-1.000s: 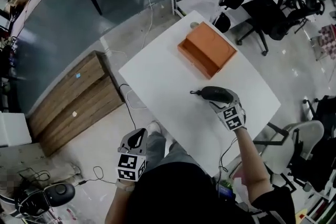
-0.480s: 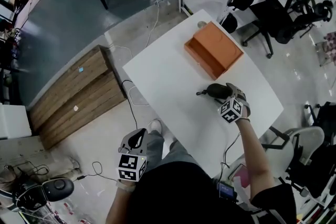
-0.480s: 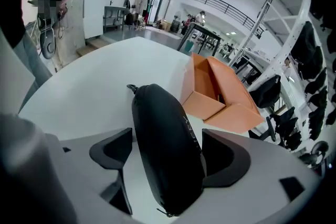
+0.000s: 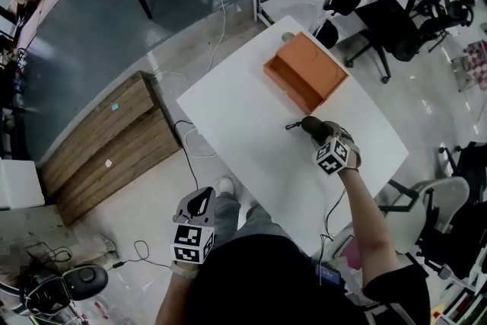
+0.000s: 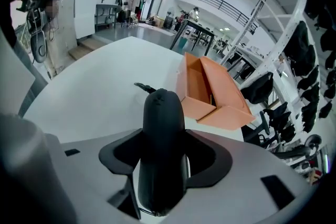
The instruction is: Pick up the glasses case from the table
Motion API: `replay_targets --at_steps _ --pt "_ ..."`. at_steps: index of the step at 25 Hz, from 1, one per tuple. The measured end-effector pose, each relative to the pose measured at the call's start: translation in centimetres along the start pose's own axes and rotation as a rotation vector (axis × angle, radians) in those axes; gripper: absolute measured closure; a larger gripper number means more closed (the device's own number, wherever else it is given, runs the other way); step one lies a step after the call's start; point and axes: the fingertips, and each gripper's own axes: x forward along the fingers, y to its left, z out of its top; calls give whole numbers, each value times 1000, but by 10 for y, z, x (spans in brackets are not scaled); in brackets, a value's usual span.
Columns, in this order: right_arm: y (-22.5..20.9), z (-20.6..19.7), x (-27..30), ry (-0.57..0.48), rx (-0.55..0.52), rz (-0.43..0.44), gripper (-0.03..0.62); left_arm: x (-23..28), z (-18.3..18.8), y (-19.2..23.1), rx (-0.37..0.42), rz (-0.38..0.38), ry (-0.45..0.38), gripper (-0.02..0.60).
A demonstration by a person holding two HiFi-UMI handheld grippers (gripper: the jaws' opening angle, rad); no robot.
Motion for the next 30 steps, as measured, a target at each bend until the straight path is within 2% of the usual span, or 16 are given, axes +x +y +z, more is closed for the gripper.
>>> replay_targets --at_steps 3,8,16,23,30 --pt "4 1 -8 3 48 18 336 2 1 1 1 -16 -8 561" --pt "10 11 -37 -24 114 1 339 7 10 1 19 -59 -38 561" --pt "12 49 -111 -160 287 -72 341 26 55 5 68 -151 -119 561" --pt "19 78 -186 -327 518 -138 341 43 110 -2 116 -291 -221 561" --pt "25 89 -244 -492 709 -268 339 67 147 -16 183 -441 -288 561"
